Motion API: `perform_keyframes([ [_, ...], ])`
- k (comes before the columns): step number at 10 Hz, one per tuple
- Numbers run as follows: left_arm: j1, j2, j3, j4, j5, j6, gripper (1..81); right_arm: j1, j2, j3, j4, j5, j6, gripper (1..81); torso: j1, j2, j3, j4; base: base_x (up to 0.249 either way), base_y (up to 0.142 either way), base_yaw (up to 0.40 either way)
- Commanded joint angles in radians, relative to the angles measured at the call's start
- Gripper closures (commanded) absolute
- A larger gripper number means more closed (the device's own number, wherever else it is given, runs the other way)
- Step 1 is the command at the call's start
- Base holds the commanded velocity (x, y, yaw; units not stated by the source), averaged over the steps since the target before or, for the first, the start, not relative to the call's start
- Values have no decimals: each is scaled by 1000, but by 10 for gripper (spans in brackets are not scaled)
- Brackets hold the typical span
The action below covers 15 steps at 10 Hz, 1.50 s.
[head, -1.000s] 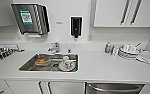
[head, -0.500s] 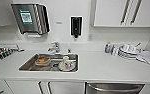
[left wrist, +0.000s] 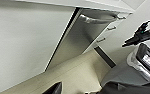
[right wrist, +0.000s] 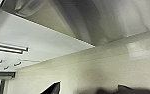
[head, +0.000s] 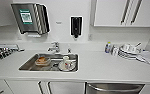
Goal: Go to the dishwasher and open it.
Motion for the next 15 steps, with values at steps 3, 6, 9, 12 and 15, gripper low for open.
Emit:
perform_keyframes([
  [3, -88, -3, 10, 7, 16, 5, 10, 345, -41, 32, 6, -262, 343, 10, 0, 0, 0, 0, 0, 0, 0],
  [6, -85, -2, 8, 7, 16, 7, 10, 411, 21, -64, 4, -295, 475, 10, 1, 0, 0, 0, 0, 0, 0],
  [9, -85, 0, 7, 7, 16, 7, 10, 441, 116, -191, 6, -296, 516, 10, 1, 0, -1, 0, 0, 0, 0],
  [12, -84, 9, 1, 7, 16, 7, 10, 480, 135, -254, -5, -290, 532, 10, 1, 0, -1, 0, 0, 0, 0],
  [15, -77, 32, -13, 7, 28, 7, 10, 500, 126, -294, -7, -279, 530, 10, 1, 0, -1, 0, 0, 0, 0],
])
